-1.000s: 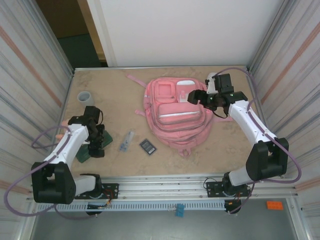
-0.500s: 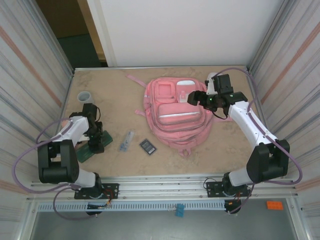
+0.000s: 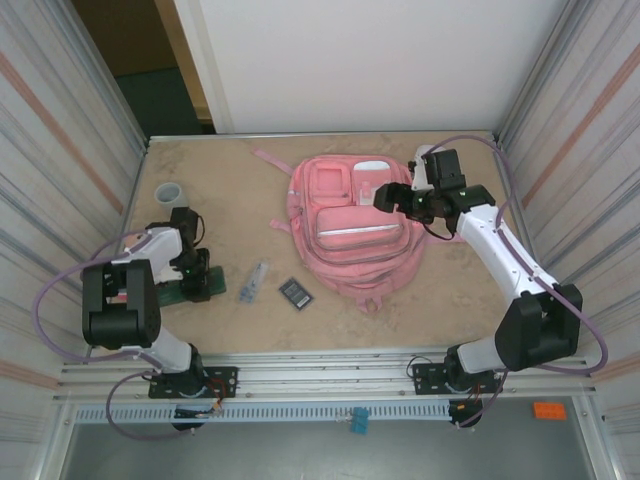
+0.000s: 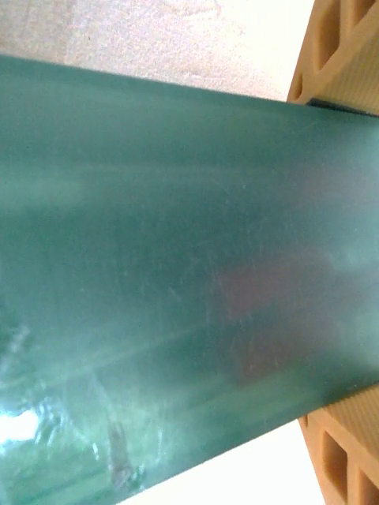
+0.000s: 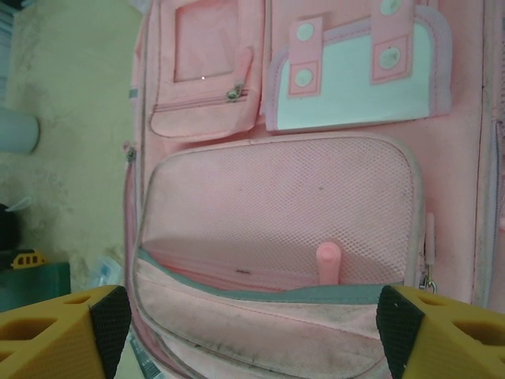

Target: Pack the student bag

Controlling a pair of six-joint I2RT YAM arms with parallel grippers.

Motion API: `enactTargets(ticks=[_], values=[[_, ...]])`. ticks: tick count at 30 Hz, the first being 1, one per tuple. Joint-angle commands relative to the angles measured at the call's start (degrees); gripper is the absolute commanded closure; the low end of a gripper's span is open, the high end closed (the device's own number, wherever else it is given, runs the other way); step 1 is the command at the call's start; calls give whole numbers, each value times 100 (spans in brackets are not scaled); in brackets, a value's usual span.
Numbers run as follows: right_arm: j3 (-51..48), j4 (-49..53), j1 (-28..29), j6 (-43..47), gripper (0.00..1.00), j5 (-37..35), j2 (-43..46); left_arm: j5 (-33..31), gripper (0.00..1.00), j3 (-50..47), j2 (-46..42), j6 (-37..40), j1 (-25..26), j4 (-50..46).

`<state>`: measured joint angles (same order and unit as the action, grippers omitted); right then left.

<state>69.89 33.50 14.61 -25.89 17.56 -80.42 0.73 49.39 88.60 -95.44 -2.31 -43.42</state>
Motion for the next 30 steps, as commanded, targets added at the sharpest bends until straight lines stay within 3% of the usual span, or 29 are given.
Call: enactTargets(ticks=[1, 5, 8, 16, 20, 26, 30], values=[[-5, 132, 42, -144, 18, -81, 245, -21, 30, 117, -361, -1, -52, -493], [7, 127, 94, -166, 18, 123, 326, 145, 33, 36, -949, -51, 13, -576], [19, 115, 138, -167, 19, 545, 370, 145, 33, 40, -1460, -197, 361, -751], [-309, -160, 502, -403, 21, 2041, 513, 254, 36, -141, -2323, -971, 2032, -426], [-867, -736, 1064, -919, 22, 2650, 677, 371, 36, -175, -2248, -1091, 2820, 378], [-1609, -1401, 2008, -1467, 22, 2650, 1030, 650, 36, -9, -1619, -1370, 3627, 1580], [-1993, -1648, 2280, -1671, 24, 2470, 1131, 822, 36, 238, -1182, -1403, 3966, 2160]])
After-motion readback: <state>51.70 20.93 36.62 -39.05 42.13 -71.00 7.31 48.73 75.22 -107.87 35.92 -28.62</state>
